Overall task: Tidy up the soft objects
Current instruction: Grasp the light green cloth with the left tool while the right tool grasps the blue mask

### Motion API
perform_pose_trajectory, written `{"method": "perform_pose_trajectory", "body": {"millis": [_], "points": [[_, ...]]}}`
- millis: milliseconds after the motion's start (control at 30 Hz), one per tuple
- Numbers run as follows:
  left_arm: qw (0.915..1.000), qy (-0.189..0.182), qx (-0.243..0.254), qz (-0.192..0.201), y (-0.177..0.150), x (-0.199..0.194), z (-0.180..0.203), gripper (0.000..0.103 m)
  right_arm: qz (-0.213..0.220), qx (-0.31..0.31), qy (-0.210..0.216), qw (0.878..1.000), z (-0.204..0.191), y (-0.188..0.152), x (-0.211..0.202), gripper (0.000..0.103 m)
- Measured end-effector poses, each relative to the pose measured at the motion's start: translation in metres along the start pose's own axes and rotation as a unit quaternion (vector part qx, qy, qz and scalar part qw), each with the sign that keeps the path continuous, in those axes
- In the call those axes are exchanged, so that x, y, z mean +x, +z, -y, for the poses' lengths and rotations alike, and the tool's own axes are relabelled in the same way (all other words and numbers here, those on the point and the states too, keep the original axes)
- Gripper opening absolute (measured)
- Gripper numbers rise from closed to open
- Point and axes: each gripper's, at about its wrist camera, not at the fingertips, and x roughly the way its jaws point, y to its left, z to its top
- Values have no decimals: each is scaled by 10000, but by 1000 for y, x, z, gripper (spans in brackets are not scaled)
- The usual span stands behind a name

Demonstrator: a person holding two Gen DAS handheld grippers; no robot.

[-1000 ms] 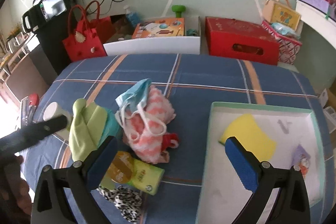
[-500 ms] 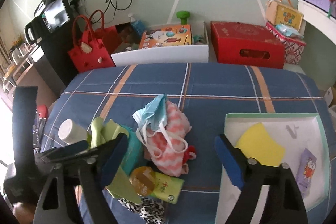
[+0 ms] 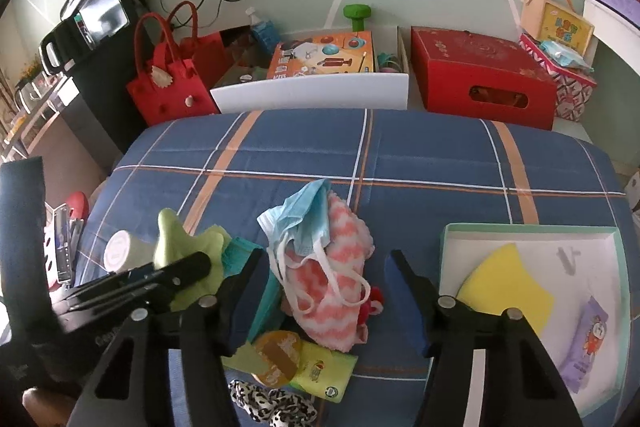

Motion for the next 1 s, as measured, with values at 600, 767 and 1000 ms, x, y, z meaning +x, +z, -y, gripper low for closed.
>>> {"method": "perform_pose_trajectory", "body": {"millis": [600,767,1000], "points": [[9996,201,-46,176,19,1,-2,7,-170,-146,361,9991,-16,5,34,47],[9995,262,-148,40,14,10,-7,7,-294,-83,394,9988,-15,1,45,45],[9994,256,-235,-21,14,14,-12,7,-369,70,398,9985,-7,-2,53,33]]}}
